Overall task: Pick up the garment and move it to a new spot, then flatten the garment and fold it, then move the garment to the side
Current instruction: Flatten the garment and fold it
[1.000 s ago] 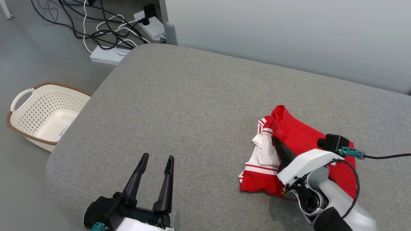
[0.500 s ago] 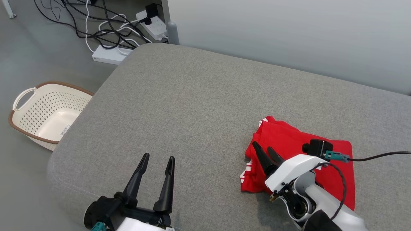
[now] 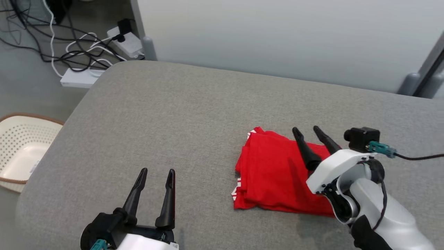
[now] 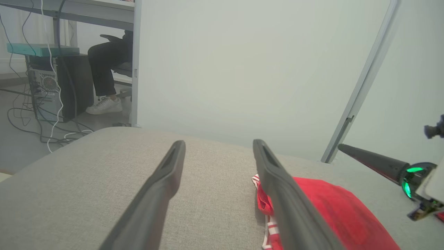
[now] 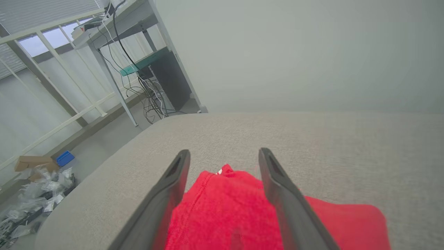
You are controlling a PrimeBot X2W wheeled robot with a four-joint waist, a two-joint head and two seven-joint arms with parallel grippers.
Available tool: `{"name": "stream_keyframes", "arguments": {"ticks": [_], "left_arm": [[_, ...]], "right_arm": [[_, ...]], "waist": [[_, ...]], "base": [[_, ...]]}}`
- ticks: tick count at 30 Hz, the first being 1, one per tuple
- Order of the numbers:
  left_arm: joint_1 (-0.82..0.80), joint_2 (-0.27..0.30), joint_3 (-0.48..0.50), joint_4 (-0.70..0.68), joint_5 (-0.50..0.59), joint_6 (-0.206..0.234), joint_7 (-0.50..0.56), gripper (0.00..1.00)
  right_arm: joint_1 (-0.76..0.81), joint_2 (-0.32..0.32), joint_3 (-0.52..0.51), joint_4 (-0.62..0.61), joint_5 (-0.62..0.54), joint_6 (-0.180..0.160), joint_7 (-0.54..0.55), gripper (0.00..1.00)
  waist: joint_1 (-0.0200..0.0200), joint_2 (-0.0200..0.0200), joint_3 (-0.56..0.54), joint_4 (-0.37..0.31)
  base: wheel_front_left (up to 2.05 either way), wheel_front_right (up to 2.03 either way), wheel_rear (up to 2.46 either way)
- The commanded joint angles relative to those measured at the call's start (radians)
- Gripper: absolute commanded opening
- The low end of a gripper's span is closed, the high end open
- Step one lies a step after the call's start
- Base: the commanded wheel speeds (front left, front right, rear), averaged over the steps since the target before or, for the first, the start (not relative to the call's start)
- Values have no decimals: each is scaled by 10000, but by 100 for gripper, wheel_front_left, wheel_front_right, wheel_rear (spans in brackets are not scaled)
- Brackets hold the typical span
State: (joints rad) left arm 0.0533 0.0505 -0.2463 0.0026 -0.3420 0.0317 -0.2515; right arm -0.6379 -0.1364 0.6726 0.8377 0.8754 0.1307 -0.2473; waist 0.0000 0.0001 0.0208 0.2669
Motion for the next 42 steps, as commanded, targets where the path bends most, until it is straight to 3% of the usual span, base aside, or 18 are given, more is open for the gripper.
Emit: {"name": "stream_keyframes", "arguments": {"ticks": [1, 8, 16, 25, 33, 42], "left_arm": [[-350, -3, 380, -160, 114, 138, -103, 100], [-359, -3, 563, 218, 136, 431, -103, 100], [-305, -3, 700, 388, 61, 396, -103, 100], [-88, -3, 657, 494, 532, 296, -103, 100], [327, -3, 757, 509, 493, 272, -103, 100], [624, -3, 984, 620, 613, 206, -103, 100]], "right_arm": [[338, 17, -316, -431, -549, 0, -141, 100], [2123, -252, -2464, -2016, -3433, 0, -143, 100], [3501, -309, -4504, -2911, -4412, 0, -144, 100], [4817, -593, -5112, -4750, -4368, 0, -144, 100], [6579, -157, -6327, -6766, -4718, 0, -145, 100], [7479, -261, -5992, -7440, -5346, 0, -145, 100]], "waist": [[0, -1, -189, -489], [0, -1, -438, -1618], [0, -1, -747, -2499], [0, -1, -1148, -2673], [0, -1, -1471, -2402], [0, -1, -1600, -2276]], "base": [[0, 0, 0], [0, 0, 0], [0, 0, 0], [0, 0, 0], [0, 0, 0], [0, 0, 0]]}}
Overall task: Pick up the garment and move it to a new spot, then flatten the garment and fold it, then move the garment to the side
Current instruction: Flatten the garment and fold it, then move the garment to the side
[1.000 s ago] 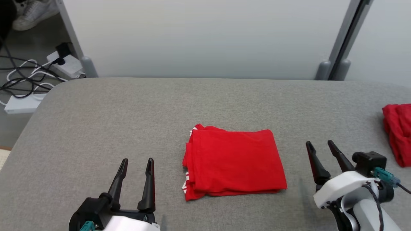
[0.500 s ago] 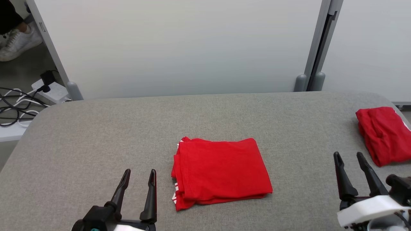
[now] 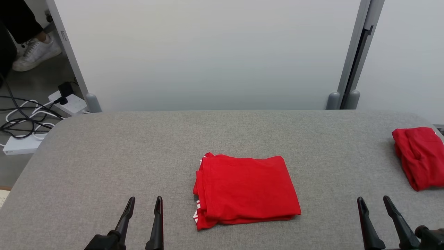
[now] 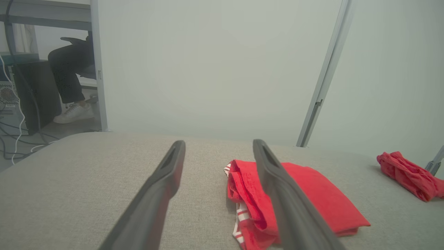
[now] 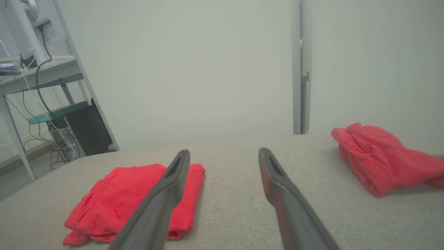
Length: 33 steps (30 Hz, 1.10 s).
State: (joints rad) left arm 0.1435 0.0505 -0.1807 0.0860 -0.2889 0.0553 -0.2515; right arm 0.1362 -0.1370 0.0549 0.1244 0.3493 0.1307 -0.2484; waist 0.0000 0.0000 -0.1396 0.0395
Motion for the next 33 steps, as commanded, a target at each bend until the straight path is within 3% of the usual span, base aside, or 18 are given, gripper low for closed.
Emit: {"name": "stream_keyframes", "arguments": {"ticks": [1, 33], "left_arm": [[-263, -3, 326, -201, 87, -37, -103, 100], [-432, -3, 102, -37, 180, -51, -103, 100]], "right_arm": [[-200, -267, 229, -321, -100, 0, -133, 100], [-125, -413, 866, -12, 353, 0, -133, 100]], "waist": [[0, 0, -18, 15], [0, 0, 14, 210]], "base": [[0, 0, 0], [0, 0, 0]]}}
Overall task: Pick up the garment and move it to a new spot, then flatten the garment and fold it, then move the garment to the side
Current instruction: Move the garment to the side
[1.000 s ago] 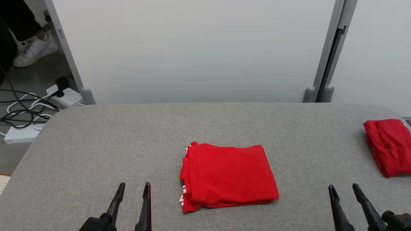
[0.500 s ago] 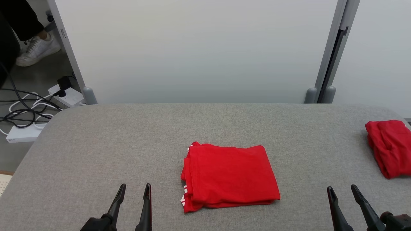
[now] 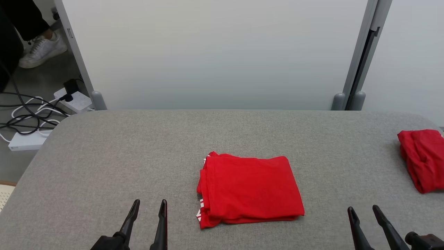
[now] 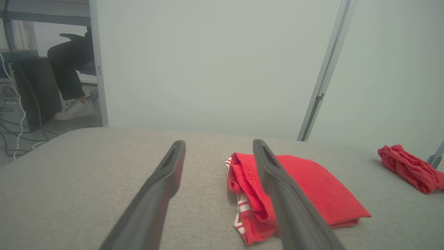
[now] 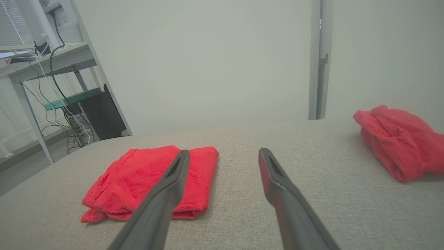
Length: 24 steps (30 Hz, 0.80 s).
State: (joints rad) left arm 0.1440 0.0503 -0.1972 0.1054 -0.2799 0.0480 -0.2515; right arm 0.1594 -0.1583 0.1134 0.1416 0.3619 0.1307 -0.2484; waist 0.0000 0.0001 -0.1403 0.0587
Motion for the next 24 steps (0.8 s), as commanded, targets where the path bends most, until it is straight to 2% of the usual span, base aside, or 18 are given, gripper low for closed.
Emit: {"name": "stream_keyframes", "arguments": {"ticks": [1, 6, 9, 10, 14, 18, 24], "left_arm": [[-451, -1, 242, -237, 100, 27, -103, 100], [-662, -1, 18, -408, 103, 23, -103, 100], [-756, -1, -102, -470, 126, 3, -103, 100], [-756, -1, -102, -470, 126, 3, -103, 100], [-808, -1, -248, -453, 169, -42, -103, 100], [-918, -1, -439, -430, 150, -69, -103, 100], [-1113, -1, -765, -351, 54, -101, -103, 100]], "right_arm": [[-410, -246, 355, -105, 392, 0, -133, 100], [-842, -560, 683, 800, 1503, 0, -134, 100], [-1437, -658, 1076, 1700, 2631, 0, -134, 100], [-1437, -658, 1076, 1700, 2631, 0, -134, 100], [-2548, -876, 1693, 2622, 4591, 0, 80, 100], [-3474, -1186, 2108, 3459, 6390, 0, 747, 100], [-4377, -1439, 2521, 4513, 8366, 0, 1757, 100]], "waist": [[0, -1, 41, 37], [0, -1, 210, 289], [0, -1, 352, 470], [0, -1, 352, 470], [0, -1, 594, 774], [0, -1, 871, 1224], [0, -1, 1181, 1900]], "base": [[0, 0, 0], [0, 0, 0], [0, 0, 0], [0, 0, 0], [0, 0, 0], [0, 0, 0], [0, 0, 0]]}}
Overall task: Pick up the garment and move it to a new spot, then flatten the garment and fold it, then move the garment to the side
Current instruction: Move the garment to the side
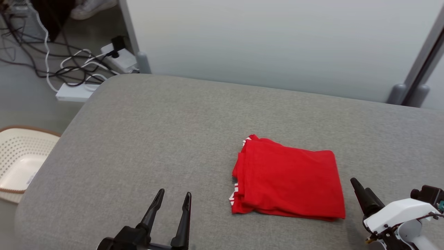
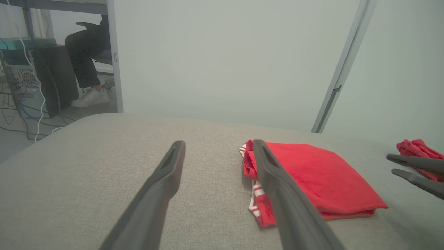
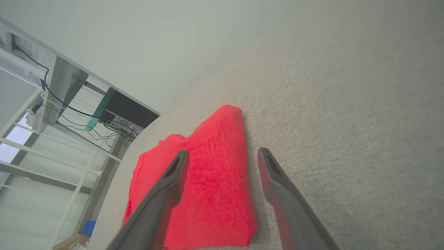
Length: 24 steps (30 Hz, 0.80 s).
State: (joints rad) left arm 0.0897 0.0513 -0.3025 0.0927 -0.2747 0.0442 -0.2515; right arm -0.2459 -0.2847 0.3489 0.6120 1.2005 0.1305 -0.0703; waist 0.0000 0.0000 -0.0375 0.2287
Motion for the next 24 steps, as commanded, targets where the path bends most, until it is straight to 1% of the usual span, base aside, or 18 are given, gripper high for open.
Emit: {"name": "stream_keyframes", "arguments": {"ticks": [1, 3, 8, 11, 13, 16, 20, 21, 22, 23, 24], "left_arm": [[-602, -11, 232, -211, -4, -68, -103, 100], [-667, -11, 142, -191, -31, -61, -103, 100], [-834, -11, -25, -157, -57, -44, -103, 100], [-917, -11, -76, -168, -63, -23, -103, 100], [-966, -11, -89, -165, -57, -22, -103, 100], [-1014, -11, -69, -146, 8, 15, -103, 100], [-1053, -11, -53, -171, 11, 26, -103, 100], [-1067, -11, -58, -174, 11, 20, -103, 100], [-1087, -11, -75, -168, 10, 8, -103, 100], [-1113, -11, -103, -151, 19, -6, -103, 100], [-1139, -11, -127, -133, 30, -17, -103, 100]], "right_arm": [[-431, -232, 244, -47, 158, 2, 54, 100], [-610, -293, 353, 213, 518, 2, 164, 100], [-942, -478, 759, 937, 944, 2, 352, 100], [-1094, -589, 939, 1373, 1068, 2, 292, 100], [-1209, -692, 1133, 1760, 936, 2, 137, 100], [-1376, -625, 1367, 2237, 935, 2, 32, 100], [-1517, -446, 1470, 2491, 1294, 2, 46, 100], [-1541, -417, 1477, 2515, 1395, 2, 37, 96], [-1551, -398, 1471, 2544, 1493, 2, -2, 63], [-1538, -371, 1467, 2556, 1598, 2, -29, 35], [-1512, -349, 1478, 2561, 1691, 2, -33, 15]], "waist": [[0, 0, 195, 303], [0, 0, 269, 498], [0, 0, 420, 942], [0, 0, 521, 1159], [0, 0, 574, 1279], [0, 0, 658, 1385], [0, 0, 749, 1472], [0, 0, 768, 1496], [0, 0, 780, 1535], [0, 0, 781, 1581], [0, 0, 779, 1617]], "base": [[0, 0, 0], [0, 0, 0], [0, 0, 0], [0, 0, 0], [0, 0, 0], [0, 0, 0], [0, 0, 0], [0, 0, 0], [0, 0, 0], [0, 0, 0], [0, 0, 0]]}}
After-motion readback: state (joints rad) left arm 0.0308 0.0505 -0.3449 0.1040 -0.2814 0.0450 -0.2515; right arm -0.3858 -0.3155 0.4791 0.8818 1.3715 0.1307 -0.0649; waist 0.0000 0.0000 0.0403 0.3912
